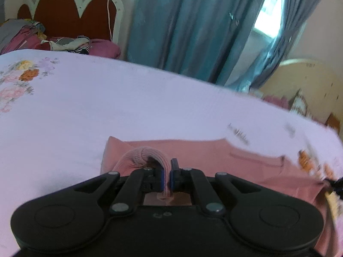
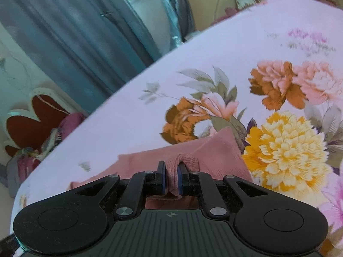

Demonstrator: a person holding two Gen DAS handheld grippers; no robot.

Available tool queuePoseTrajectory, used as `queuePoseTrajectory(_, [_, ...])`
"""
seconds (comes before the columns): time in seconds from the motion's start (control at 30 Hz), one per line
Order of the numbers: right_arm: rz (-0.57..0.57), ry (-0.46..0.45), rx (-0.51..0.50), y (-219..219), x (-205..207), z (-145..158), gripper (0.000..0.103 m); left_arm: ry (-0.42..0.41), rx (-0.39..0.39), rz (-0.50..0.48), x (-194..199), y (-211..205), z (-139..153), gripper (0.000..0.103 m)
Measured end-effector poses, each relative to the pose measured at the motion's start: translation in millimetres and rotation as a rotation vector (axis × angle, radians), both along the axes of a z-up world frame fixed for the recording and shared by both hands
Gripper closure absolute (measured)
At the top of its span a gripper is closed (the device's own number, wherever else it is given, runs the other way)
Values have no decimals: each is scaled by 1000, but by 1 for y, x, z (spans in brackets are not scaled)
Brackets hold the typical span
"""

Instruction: Fold small clothes

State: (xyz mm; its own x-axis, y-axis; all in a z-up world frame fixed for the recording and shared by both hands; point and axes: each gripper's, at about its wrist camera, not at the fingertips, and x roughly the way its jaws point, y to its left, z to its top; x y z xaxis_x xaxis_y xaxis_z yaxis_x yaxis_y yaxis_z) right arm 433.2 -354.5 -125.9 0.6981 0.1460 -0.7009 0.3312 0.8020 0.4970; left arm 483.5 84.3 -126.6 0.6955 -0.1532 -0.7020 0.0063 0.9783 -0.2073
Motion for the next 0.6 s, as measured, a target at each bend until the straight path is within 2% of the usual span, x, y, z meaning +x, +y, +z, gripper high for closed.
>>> queuePoseTrajectory(0.1, [7,-3,4,-6,6,-5,92,2,50,-12,2,2,-5,83])
queuePoseTrajectory(0.2, [21,-41,-17,-10,9,-1,91,-11,24,12,4,17,-1,76])
queuePoseTrajectory(0.23, [23,-60,-25,-12,9,2,82,-17,18,16,5,22,2,71])
queuePoseTrajectory(0.27, [22,-80,-36,-15,8,6,57,-25,25,13,5,24,4,68])
queuePoseTrajectory(0.3, [23,-96,-48,-17,8,9,44,-32,38,2,4,27,6,65])
queuePoseTrajectory(0.33, [34,-115,-64,-18,7,12,37,-33,48,-16,4,29,7,62])
queuePoseTrajectory(0.43, [113,-118,-111,-14,9,12,38,-22,62,-71,3,33,5,59])
queuePoseTrajectory(0.6, [288,-121,-255,9,4,1,38,-5,51,-113,0,38,-5,57])
